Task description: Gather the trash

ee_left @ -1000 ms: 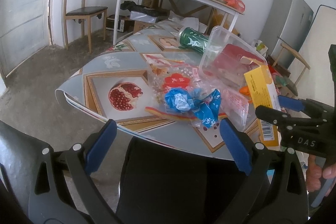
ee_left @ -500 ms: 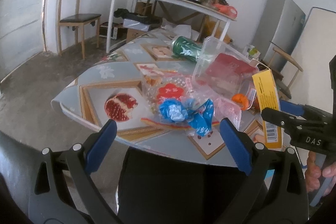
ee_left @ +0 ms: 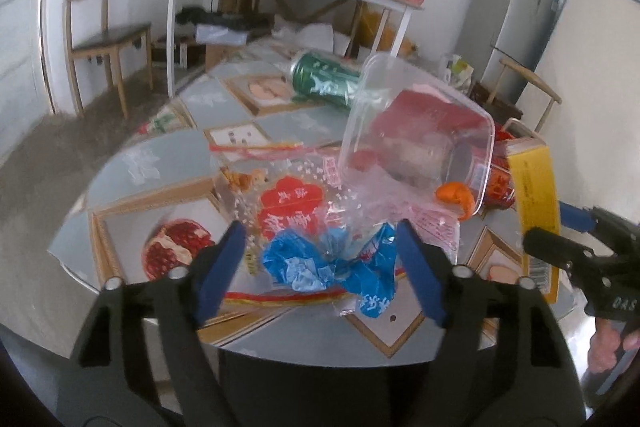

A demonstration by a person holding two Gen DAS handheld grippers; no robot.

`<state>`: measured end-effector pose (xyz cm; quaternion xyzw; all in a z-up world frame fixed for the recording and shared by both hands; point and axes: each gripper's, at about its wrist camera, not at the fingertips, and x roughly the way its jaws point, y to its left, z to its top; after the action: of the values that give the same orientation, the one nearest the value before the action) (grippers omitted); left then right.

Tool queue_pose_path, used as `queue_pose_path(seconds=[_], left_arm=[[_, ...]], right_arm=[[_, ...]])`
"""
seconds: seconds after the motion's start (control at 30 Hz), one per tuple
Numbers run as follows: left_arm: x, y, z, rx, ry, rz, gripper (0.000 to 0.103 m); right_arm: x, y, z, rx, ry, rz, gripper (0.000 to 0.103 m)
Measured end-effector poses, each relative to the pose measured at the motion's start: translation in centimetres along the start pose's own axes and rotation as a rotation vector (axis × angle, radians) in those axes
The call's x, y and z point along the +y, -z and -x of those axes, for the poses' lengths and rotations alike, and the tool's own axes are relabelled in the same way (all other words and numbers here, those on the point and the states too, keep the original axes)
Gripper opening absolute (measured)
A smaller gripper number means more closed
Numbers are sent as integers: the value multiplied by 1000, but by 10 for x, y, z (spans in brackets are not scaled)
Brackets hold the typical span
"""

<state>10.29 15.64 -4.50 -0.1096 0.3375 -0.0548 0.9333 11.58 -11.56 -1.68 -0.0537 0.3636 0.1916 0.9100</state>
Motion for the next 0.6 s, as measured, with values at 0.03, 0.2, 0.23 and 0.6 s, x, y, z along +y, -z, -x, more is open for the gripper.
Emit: queue_pose_path(seconds=[0.03, 0.2, 0.23, 0.6], left_arm=[[2, 0, -3, 11, 7, 10, 62], [4, 3, -13, 53, -4, 11, 39], [4, 3, -13, 51, -2, 14, 35], [-3, 6, 4, 1, 31, -10, 0]], right_arm=[[-1, 0, -1, 1, 0, -2, 69], [-6, 1, -3, 3, -1, -13, 69], [-6, 1, -3, 3, 0, -14, 69], [-12, 3, 2, -12, 11, -27, 69]])
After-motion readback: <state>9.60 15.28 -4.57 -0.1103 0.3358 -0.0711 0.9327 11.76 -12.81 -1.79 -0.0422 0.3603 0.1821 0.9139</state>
